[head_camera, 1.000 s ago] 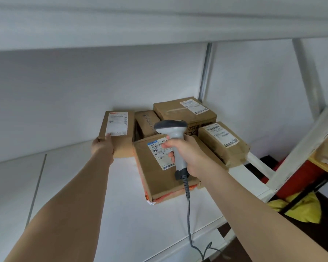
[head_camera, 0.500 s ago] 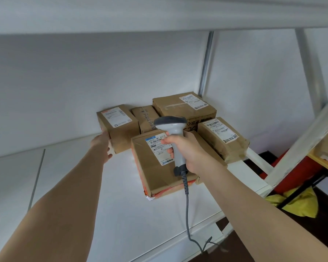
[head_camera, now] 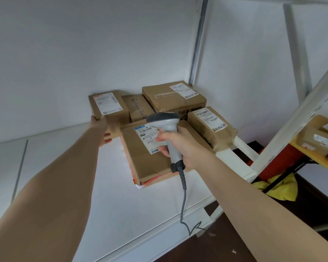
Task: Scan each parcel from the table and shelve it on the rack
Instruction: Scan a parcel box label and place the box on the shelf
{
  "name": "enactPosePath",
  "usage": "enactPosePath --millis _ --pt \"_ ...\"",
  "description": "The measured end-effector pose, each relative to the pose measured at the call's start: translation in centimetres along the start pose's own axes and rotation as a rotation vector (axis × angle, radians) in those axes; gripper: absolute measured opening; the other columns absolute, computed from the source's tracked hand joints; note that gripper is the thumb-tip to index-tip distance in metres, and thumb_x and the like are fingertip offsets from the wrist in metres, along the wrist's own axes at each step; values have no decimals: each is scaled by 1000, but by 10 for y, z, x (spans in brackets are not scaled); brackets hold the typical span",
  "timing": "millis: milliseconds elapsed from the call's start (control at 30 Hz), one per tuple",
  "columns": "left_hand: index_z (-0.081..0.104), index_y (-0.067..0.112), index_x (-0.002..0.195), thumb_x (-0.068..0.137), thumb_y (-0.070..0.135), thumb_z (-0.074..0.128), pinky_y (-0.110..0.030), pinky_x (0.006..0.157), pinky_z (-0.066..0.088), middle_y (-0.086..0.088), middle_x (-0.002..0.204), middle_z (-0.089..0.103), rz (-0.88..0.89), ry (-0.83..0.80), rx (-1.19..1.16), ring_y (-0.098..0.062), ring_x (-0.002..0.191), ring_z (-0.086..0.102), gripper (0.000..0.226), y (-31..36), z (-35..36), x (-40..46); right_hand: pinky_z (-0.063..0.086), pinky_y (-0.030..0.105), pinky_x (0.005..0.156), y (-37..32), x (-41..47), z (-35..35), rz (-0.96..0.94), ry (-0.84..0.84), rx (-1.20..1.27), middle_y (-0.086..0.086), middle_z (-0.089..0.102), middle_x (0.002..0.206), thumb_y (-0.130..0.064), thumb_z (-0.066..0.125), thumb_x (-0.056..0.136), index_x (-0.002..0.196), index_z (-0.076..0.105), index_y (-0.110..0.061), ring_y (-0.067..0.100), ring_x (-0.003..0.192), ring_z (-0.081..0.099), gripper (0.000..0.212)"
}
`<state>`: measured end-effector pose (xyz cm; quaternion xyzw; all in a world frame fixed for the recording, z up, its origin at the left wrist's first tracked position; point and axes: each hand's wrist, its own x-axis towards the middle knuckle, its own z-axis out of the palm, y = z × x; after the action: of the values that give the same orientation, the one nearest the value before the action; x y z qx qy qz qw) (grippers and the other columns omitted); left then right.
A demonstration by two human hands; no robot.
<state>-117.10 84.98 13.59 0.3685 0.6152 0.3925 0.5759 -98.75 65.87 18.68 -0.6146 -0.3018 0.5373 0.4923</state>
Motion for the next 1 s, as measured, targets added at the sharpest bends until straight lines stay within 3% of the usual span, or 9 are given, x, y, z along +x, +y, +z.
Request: enactPosePath --millis 67,200,333,400,467,533,733,833,1000 --pt "20 31 148 99 38 49 -45 89 51 -6 126 44 -36 53 11 -32 109 55 57 -2 -2 -4 61 34 75 1 -3 -1 10 -40 -67 12 70 111 -10 65 90 120 59 -11 21 80 71 30" --pt "35 19 137 93 38 57 -42 71 52 -9 133 47 -39 164 33 -32 105 57 53 -13 -9 0 60 40 82 -1 -7 -2 32 -72 -196 7 72 106 -16 64 92 118 59 -17 19 84 72 27" --pt "40 17 138 102 29 43 -48 98 44 -7 139 45 -1 30 76 -31 121 49 39 -21 -5 -13 58 42 86 -3 -11 -4 55 -61 -278 3 73 92 -15 62 92 110 60 -18 17 74 69 18" --pt "36 20 143 103 33 42 -49 101 43 -8 146 39 -28 2 129 -35 127 45 43 -23 -6 -19 57 44 89 -3 -15 -6 52 -51 -294 1 73 88 -15 62 92 111 60 -19 16 74 70 19" --pt "37 16 143 103 34 41 -44 94 46 -12 139 42 -51 61 186 -36 120 48 45 -21 -7 -30 57 44 89 -3 -19 -10 23 -25 -227 2 73 91 -13 61 92 113 59 -18 16 74 70 22" --pt "42 7 138 102 27 41 -37 85 48 -14 115 51 -40 169 174 -29 100 53 41 -18 -4 -41 58 43 87 -4 -26 -17 -3 0 -124 5 71 94 -9 60 92 109 58 -17 17 73 68 19" --pt "57 7 97 93 8 40 -25 65 41 -10 90 58 441 387 195 -24 75 55 18 2 56 -119 57 31 68 -13 -68 -77 -60 87 -17 13 69 91 -3 63 89 91 57 -15 16 59 57 13" --pt "48 9 75 91 6 43 -25 57 32 -4 70 47 691 335 156 -12 58 39 17 -1 117 -177 56 28 63 -14 -105 -133 -102 69 -43 13 67 90 -2 64 87 104 58 -10 13 54 55 19" --pt "58 2 77 84 14 47 -31 53 31 -13 66 51 1043 139 300 -23 62 42 17 -50 236 -283 59 35 77 -6 -186 -266 -150 46 -80 14 66 95 -2 65 87 115 59 -11 12 50 51 30"
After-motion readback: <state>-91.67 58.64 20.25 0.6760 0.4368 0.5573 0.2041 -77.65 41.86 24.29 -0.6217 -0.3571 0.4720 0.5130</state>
